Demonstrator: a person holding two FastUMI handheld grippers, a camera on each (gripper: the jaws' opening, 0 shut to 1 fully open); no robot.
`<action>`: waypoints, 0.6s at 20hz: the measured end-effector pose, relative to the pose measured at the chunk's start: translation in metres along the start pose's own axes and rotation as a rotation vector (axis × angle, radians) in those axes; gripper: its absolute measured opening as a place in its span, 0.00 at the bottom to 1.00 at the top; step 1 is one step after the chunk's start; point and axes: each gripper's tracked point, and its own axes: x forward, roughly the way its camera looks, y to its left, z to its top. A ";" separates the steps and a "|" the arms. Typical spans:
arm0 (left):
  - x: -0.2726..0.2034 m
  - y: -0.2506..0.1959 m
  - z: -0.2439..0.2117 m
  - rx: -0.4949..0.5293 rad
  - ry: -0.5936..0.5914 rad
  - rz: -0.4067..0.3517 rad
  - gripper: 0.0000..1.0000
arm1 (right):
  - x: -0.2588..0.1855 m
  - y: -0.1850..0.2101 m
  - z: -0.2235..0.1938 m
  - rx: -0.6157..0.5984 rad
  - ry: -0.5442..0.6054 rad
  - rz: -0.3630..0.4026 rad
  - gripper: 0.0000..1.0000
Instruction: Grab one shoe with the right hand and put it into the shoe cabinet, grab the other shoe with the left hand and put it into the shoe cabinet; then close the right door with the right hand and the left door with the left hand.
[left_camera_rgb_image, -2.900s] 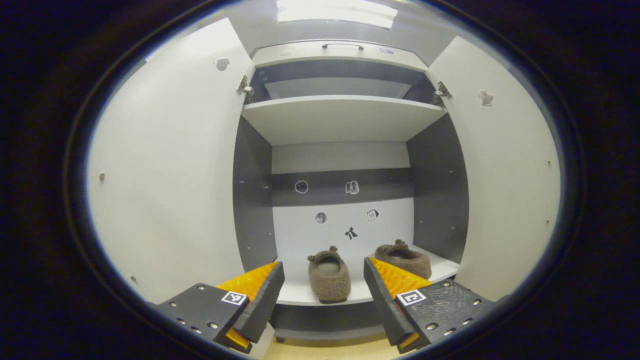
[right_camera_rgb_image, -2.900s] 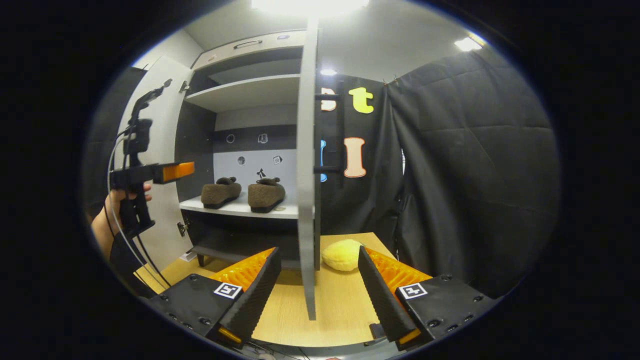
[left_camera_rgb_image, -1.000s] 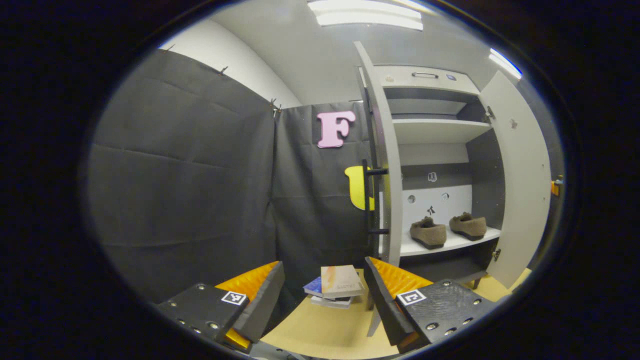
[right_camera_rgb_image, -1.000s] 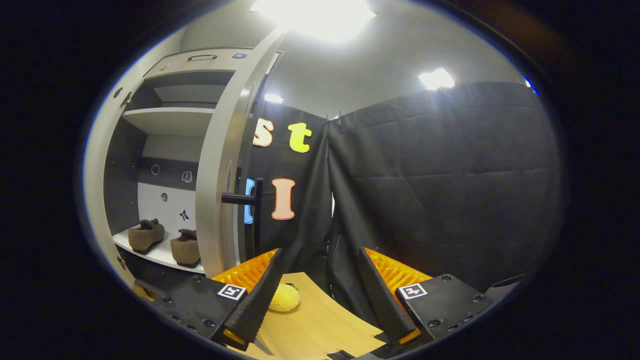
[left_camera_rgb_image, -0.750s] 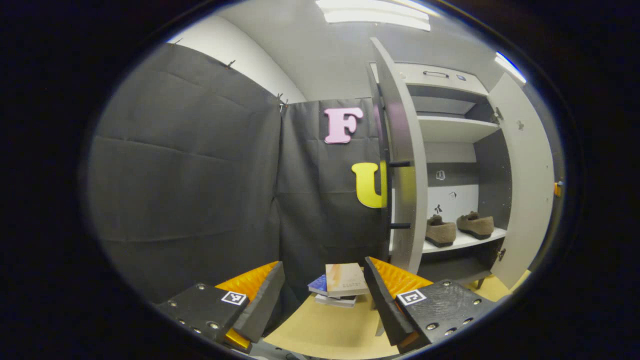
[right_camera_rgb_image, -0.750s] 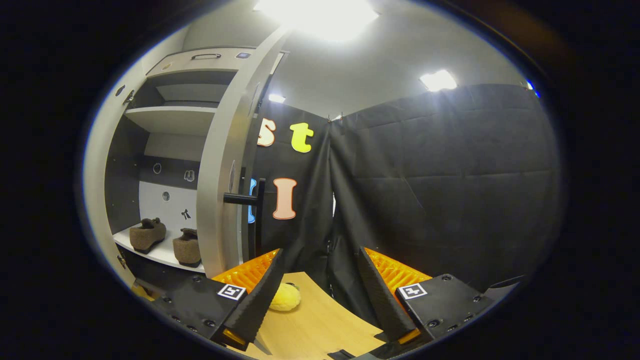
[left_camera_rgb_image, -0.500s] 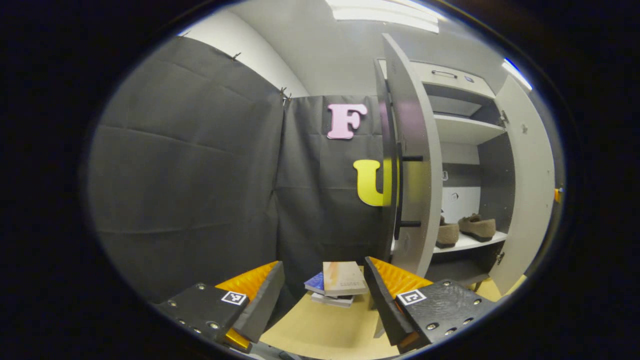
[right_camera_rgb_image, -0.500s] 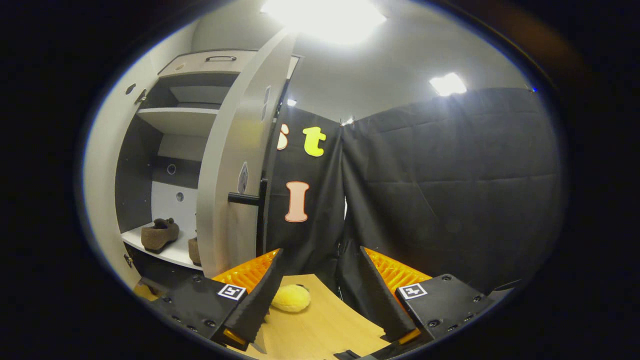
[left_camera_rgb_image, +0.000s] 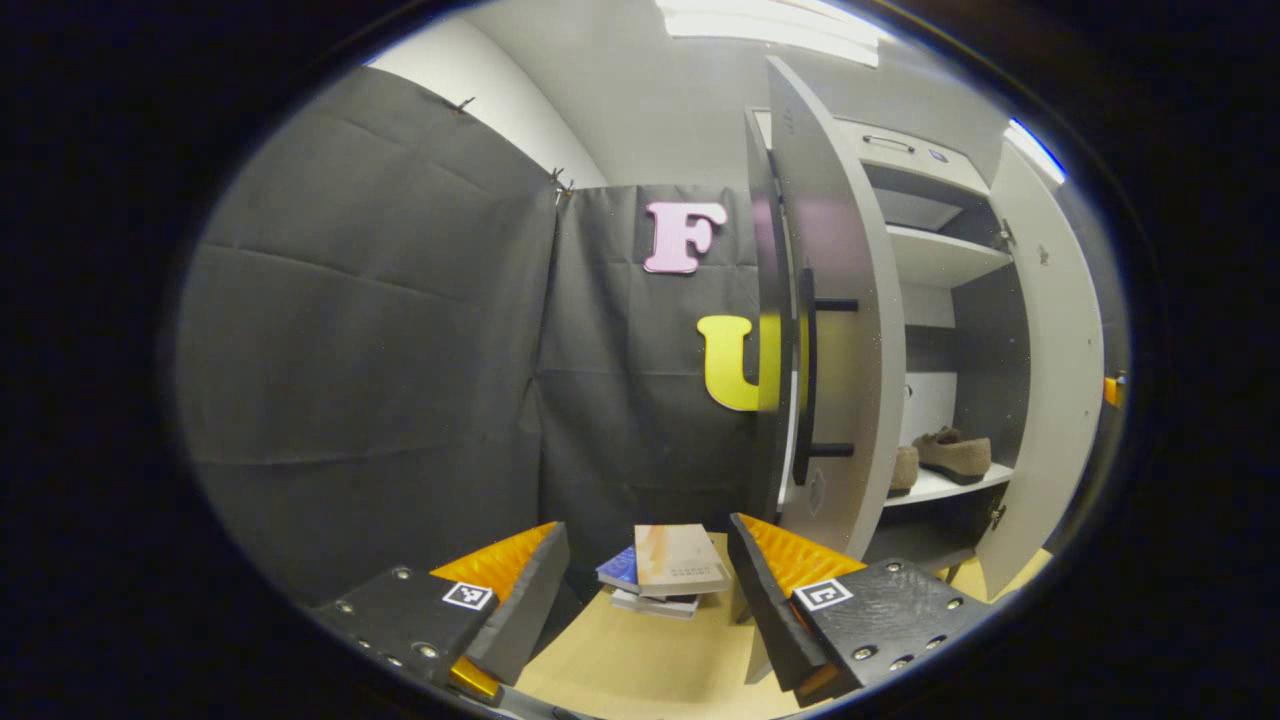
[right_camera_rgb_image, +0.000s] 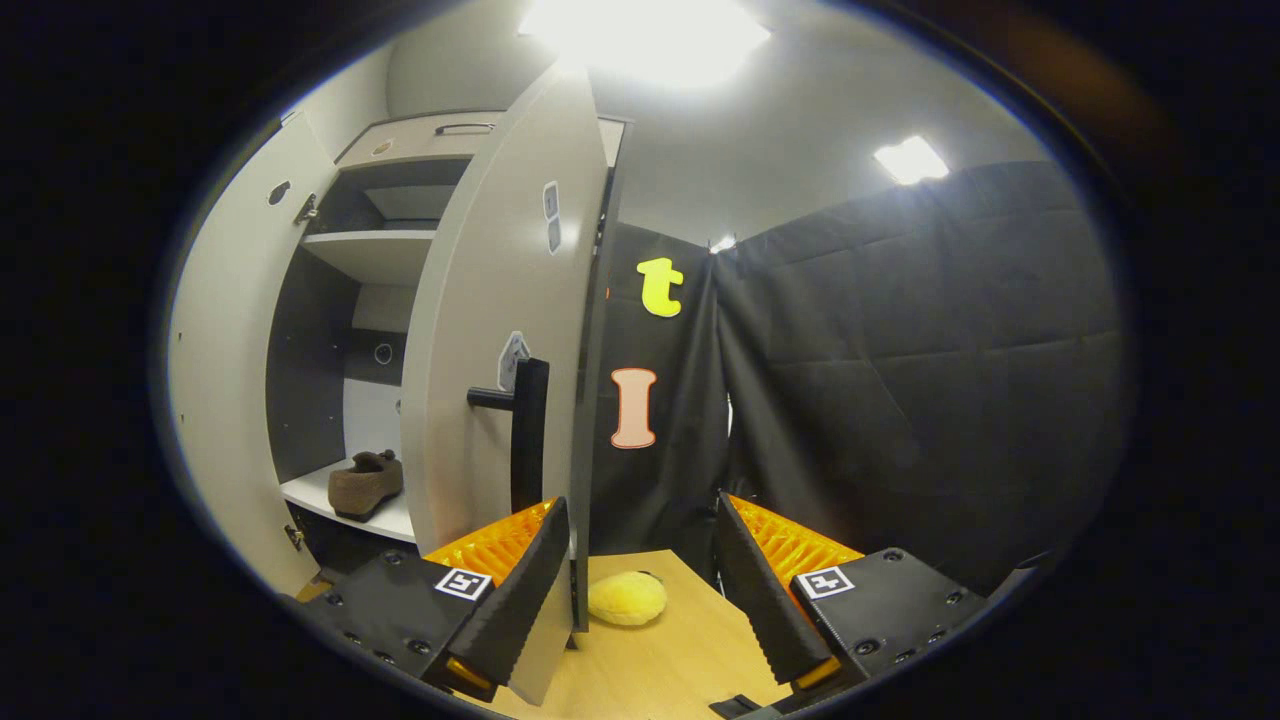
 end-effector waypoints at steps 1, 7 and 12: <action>0.001 0.001 0.000 0.000 0.001 0.000 0.96 | 0.001 0.008 0.001 -0.004 -0.005 0.018 0.92; -0.001 0.006 0.005 0.001 -0.008 -0.004 0.96 | 0.009 0.068 0.001 0.006 -0.008 0.134 0.95; 0.002 0.014 0.008 -0.004 -0.007 0.004 0.96 | 0.020 0.097 -0.003 -0.020 0.003 0.172 0.98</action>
